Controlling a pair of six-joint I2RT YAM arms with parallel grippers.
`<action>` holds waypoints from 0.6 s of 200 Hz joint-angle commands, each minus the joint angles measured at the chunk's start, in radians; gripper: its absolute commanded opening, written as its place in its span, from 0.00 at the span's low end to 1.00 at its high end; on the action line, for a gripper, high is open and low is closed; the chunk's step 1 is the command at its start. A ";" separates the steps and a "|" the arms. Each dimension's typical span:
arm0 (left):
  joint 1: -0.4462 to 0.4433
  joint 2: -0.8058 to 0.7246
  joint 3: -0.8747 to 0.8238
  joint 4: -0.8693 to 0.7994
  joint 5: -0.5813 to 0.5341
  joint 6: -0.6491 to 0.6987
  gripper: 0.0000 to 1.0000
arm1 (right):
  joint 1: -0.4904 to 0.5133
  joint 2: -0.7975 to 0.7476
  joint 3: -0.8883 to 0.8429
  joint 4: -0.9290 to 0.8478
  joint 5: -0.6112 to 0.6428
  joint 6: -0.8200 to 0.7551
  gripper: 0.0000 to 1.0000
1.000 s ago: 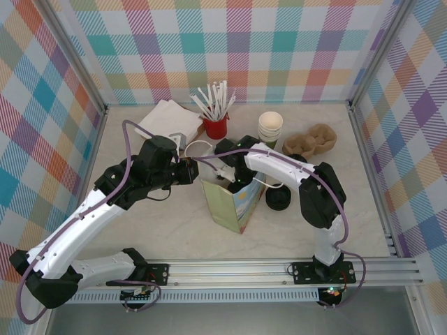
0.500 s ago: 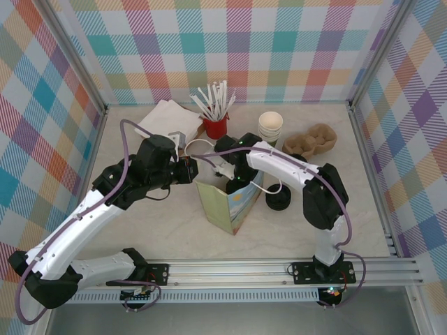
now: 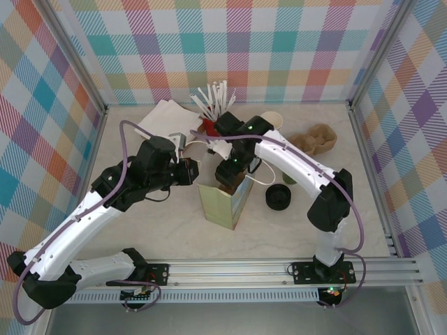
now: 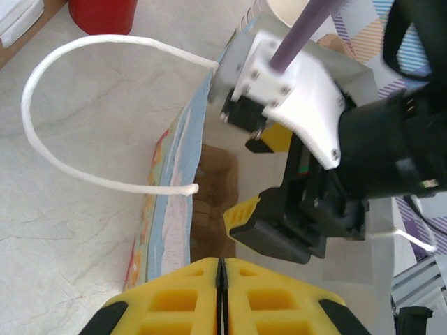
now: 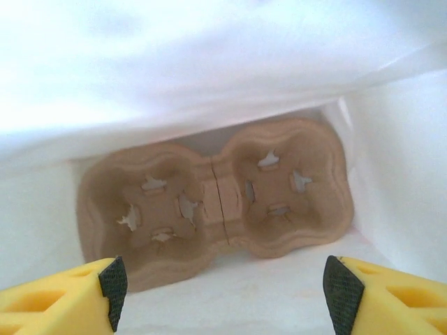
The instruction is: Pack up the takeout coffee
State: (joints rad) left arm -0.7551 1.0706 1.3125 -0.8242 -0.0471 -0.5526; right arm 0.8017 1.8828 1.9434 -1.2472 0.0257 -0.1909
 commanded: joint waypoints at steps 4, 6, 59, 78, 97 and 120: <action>-0.012 -0.023 0.036 -0.023 -0.015 0.018 0.15 | -0.015 -0.059 0.094 -0.054 -0.018 0.038 0.77; -0.011 -0.023 0.036 -0.024 -0.014 0.019 0.16 | -0.017 -0.060 0.101 -0.056 -0.016 0.039 0.77; -0.012 -0.050 0.076 -0.053 -0.029 0.023 0.47 | -0.075 -0.164 0.186 -0.067 0.006 0.130 0.79; -0.012 -0.057 0.110 -0.071 -0.035 0.038 0.49 | -0.092 -0.224 0.181 -0.046 0.015 0.168 0.81; -0.011 -0.038 0.162 -0.097 -0.043 0.085 0.52 | -0.101 -0.293 0.150 -0.005 0.024 0.205 0.86; -0.011 0.044 0.261 -0.165 -0.060 0.185 0.58 | -0.101 -0.384 0.092 0.051 0.028 0.243 0.95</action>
State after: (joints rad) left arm -0.7582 1.0523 1.4780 -0.9169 -0.0772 -0.4797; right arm 0.6998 1.5875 2.0815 -1.2522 0.0479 -0.0162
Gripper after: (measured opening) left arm 0.559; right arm 0.919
